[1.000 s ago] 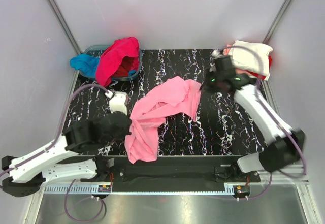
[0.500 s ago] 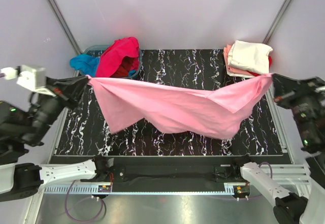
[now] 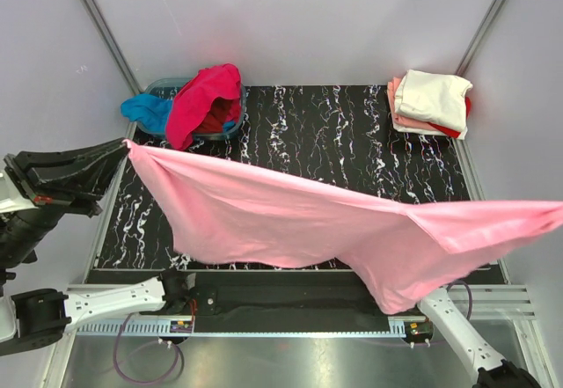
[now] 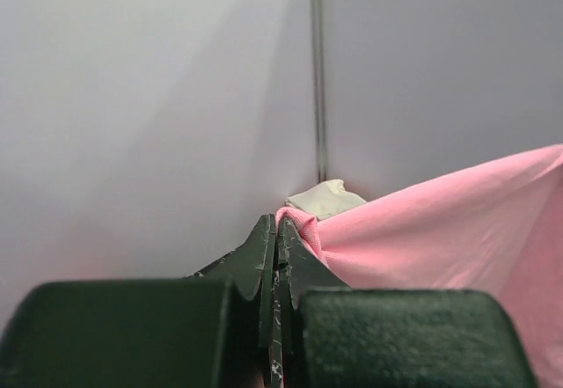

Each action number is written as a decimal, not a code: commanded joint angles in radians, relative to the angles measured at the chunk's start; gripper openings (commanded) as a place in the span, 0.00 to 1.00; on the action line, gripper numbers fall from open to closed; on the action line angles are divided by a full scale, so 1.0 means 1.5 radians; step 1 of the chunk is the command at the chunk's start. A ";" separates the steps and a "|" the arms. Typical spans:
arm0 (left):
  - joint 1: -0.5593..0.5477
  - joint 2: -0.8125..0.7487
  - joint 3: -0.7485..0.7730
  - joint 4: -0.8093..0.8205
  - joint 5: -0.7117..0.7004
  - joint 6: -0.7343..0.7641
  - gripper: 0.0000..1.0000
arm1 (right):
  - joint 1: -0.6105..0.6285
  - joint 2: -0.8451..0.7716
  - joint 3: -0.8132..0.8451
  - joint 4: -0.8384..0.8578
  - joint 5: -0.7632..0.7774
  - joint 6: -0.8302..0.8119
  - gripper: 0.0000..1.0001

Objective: Fold and stack the t-shirts

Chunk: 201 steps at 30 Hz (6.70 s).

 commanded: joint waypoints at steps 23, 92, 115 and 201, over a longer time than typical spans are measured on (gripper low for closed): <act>0.531 0.612 -0.163 -0.038 0.023 -0.180 0.45 | -0.082 1.010 0.121 -0.096 -0.135 0.027 0.75; 0.453 0.181 -0.916 0.486 0.199 -0.568 0.54 | -0.162 1.342 0.247 0.087 -0.451 0.075 0.00; 0.467 0.204 -0.919 0.505 0.198 -0.579 0.53 | -0.141 1.545 0.478 0.354 -0.406 0.178 0.04; 0.197 0.124 -0.887 -0.126 -0.076 -0.973 0.22 | 0.191 0.225 -0.979 0.105 -0.314 0.353 1.00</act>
